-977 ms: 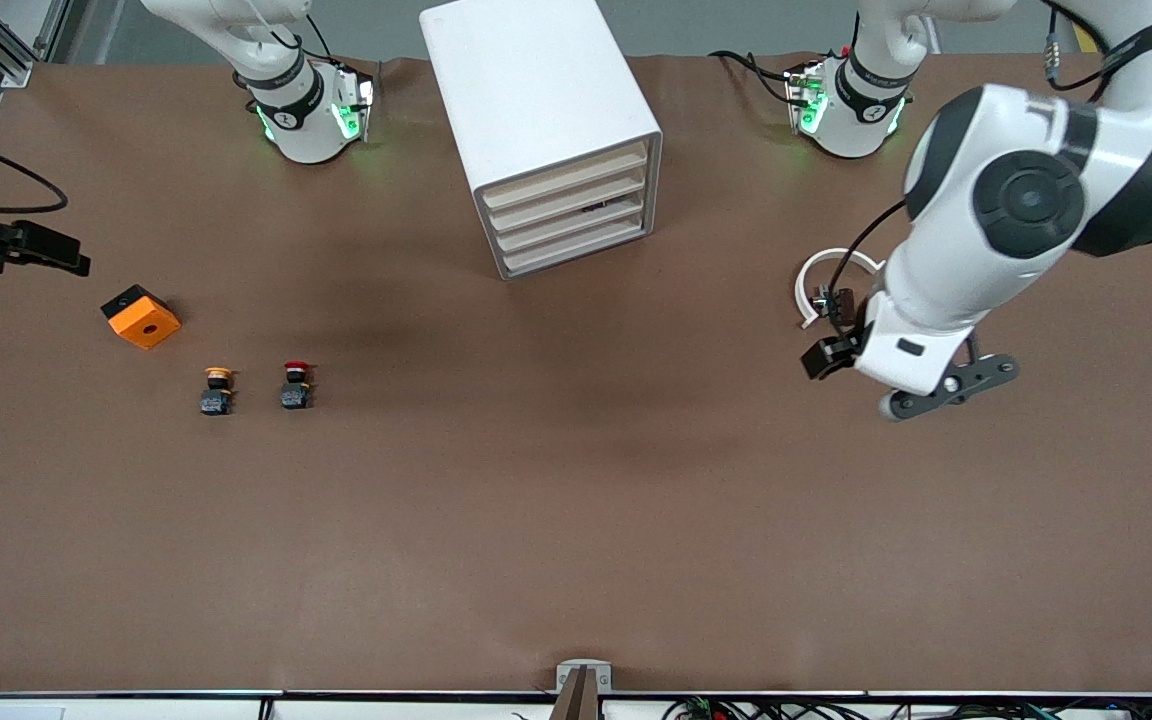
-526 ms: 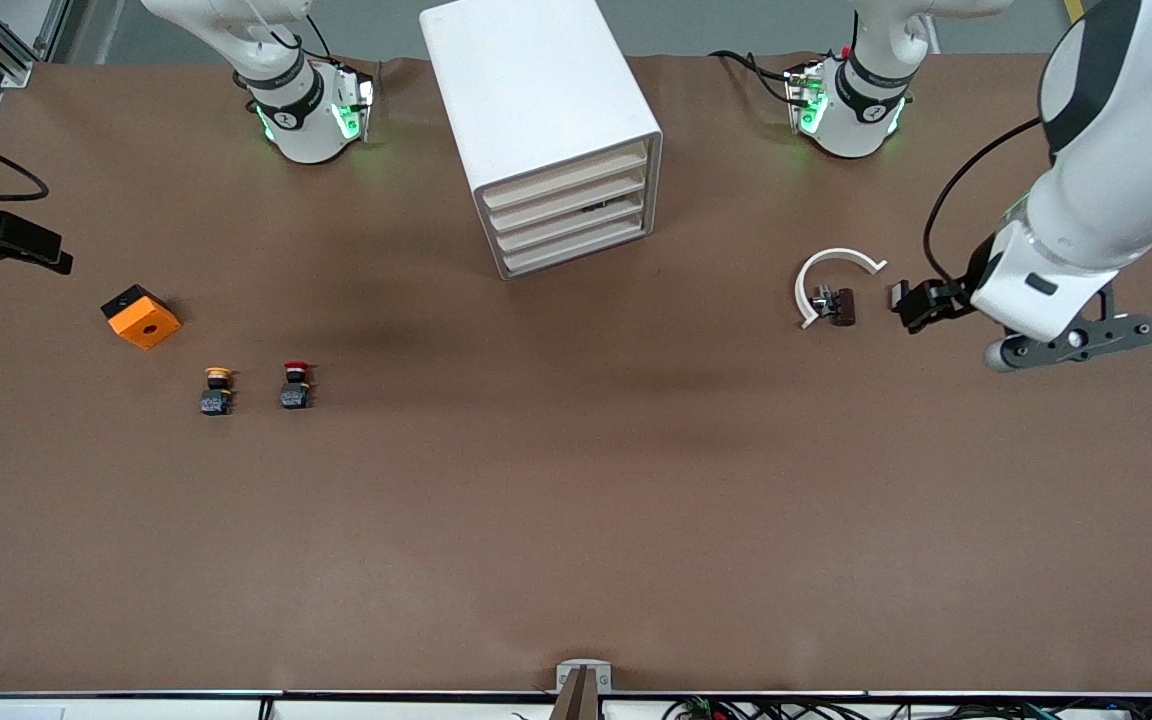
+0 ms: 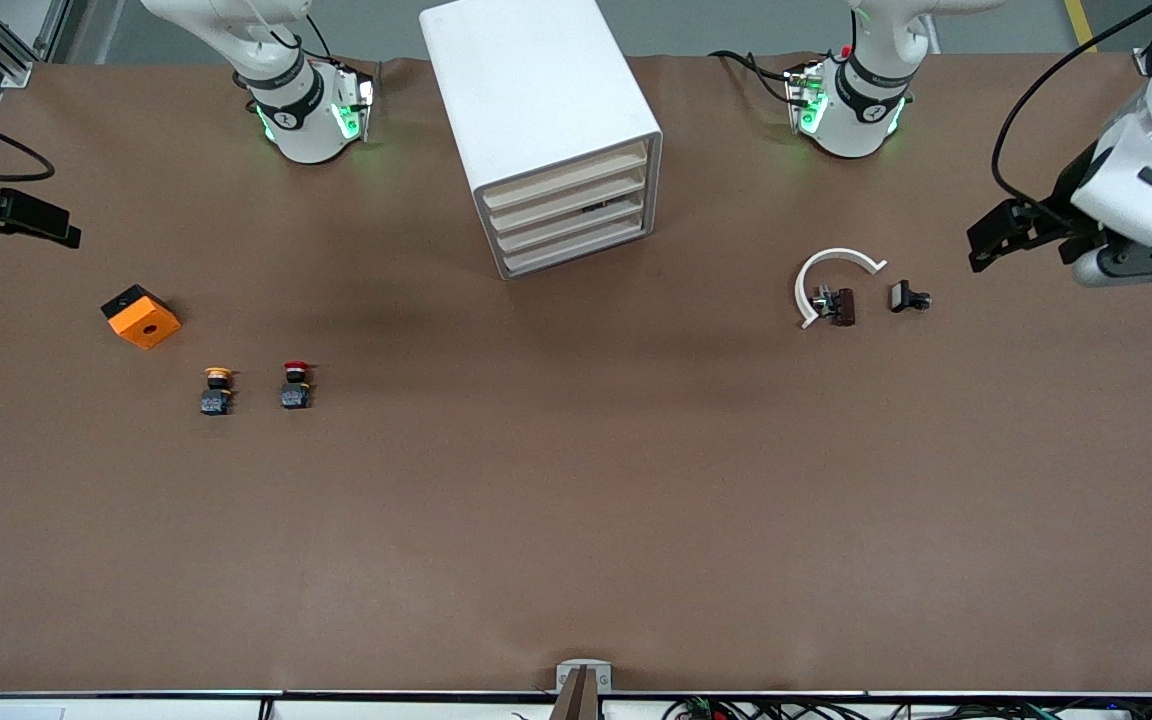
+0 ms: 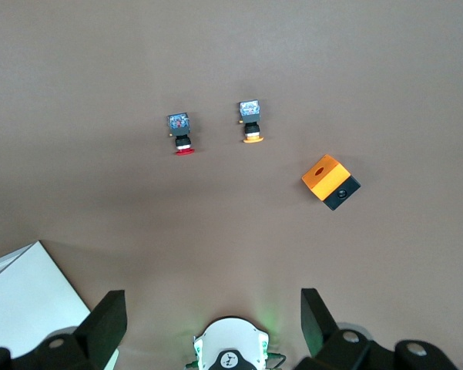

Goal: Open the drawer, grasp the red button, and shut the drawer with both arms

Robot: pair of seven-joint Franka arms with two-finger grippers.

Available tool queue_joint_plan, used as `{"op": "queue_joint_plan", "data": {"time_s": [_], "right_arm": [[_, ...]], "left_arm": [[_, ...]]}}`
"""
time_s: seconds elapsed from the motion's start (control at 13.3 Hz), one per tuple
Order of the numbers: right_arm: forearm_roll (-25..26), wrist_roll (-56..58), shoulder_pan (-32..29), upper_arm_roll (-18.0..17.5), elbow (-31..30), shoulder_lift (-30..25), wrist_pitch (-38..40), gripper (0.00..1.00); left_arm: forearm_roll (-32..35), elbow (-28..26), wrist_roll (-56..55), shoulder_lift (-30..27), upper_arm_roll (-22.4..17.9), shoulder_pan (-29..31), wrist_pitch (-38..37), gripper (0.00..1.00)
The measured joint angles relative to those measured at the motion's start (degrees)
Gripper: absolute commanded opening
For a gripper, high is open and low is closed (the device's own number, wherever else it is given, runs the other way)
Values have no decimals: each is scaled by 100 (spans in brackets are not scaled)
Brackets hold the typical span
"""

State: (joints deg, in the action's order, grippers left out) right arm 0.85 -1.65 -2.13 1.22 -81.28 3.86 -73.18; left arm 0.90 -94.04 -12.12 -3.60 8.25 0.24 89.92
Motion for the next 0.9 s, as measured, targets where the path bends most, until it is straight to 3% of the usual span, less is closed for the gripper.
{"op": "queue_joint_plan", "data": {"time_s": [0.3, 0.9], "right_arm": [[0, -6, -3, 24, 0, -28, -4, 100], [-11, -18, -2, 35, -200, -344, -122, 100]], "left_arm": [[-3, -272, 71, -335, 61, 0, 0, 100], [-3, -260, 534, -359, 15, 165, -239, 100]]}}
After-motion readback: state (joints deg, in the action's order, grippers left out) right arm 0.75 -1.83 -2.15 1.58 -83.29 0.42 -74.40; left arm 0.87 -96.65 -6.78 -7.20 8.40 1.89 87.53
